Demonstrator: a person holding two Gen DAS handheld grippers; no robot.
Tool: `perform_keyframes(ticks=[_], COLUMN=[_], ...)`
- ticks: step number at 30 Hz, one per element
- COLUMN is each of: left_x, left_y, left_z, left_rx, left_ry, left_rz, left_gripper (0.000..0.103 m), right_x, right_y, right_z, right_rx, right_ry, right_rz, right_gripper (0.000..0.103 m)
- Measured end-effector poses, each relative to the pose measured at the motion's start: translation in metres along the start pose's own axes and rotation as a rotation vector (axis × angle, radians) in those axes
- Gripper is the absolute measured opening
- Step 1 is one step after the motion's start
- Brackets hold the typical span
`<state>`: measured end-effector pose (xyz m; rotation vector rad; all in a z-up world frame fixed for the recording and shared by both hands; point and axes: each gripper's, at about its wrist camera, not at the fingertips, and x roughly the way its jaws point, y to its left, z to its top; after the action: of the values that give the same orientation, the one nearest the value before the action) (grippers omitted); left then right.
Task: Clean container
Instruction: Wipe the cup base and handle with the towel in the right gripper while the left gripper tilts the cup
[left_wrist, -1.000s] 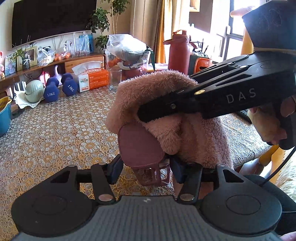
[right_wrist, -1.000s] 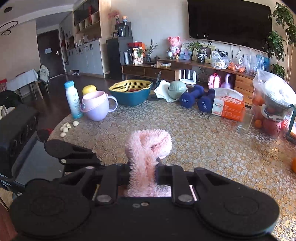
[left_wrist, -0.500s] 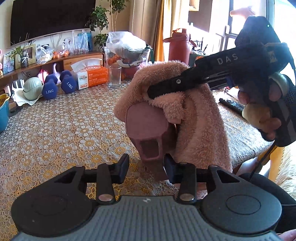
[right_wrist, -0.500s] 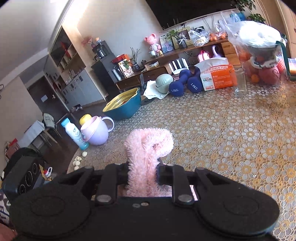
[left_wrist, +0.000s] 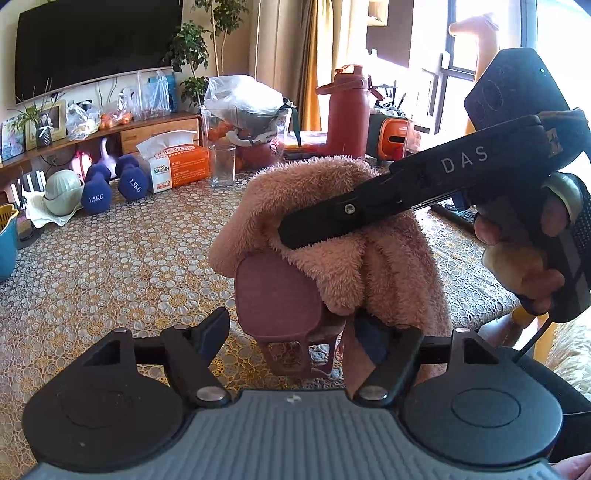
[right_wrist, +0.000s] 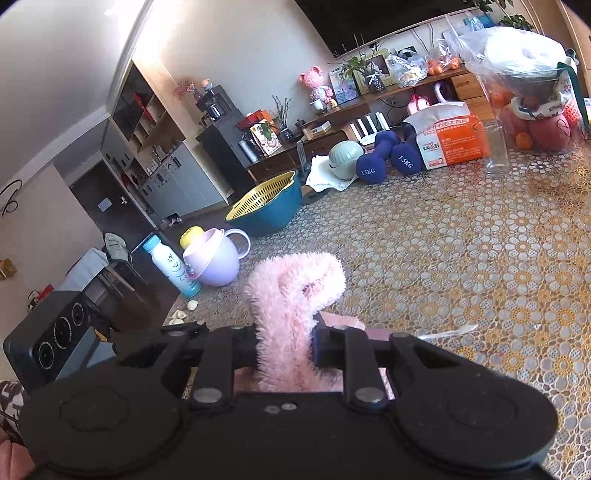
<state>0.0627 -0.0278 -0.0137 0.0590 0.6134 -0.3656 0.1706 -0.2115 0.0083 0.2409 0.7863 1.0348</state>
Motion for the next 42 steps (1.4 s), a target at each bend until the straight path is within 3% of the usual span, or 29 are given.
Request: perform_keyframes(ticks=[5, 11, 16, 25, 28, 33, 35, 37, 42], left_x=[0.003, 0.003, 0.002, 0.009, 0.009, 0.007, 0.006, 0.003, -0.001], left_y=[0.004, 0.005, 0.007, 0.032, 0.031, 0.021, 0.015, 0.009, -0.006], left_z=[0.0, -0.001, 0.003, 0.005, 0.004, 0.005, 0.005, 0.006, 0.006], left_rx=[-0.016, -0.005, -0.02, -0.157, -0.144, -0.088, -0.057, -0.015, 0.074], left_ry=[0.007, 0.005, 0.0, 0.028, 0.024, 0.009, -0.002, -0.017, -0.042], left_rz=[0.012, 0.011, 0.019, 0.025, 0.027, 0.045, 0.05, 0.052, 0.051], left_gripper=[0.073, 0.071, 0.071, 0.071, 0.071, 0.069, 0.068, 0.066, 0.063], right_x=[-0.001, -0.011, 0.01, 0.022, 0.02, 0.015, 0.011, 0.004, -0.006], right_y=[0.006, 0.002, 0.006, -0.007, -0.008, -0.022, -0.022, -0.016, 0.015], right_z=[0.003, 0.011, 0.015, -0.003, -0.004, -0.005, -0.005, -0.005, 0.004], right_rx=[-0.005, -0.024, -0.106, -0.077, -0.097, -0.151, -0.177, -0.214, -0.3], right_ry=[0.002, -0.025, 0.036, 0.048, 0.04, 0.05, 0.056, 0.048, 0.021], right_rz=[0.007, -0.053, -0.113, -0.093, -0.129, -0.324, -0.365, -0.377, -0.302], right_gripper=[0.02, 0.02, 0.02, 0.02, 0.019, 0.019, 0.018, 0.018, 0.018])
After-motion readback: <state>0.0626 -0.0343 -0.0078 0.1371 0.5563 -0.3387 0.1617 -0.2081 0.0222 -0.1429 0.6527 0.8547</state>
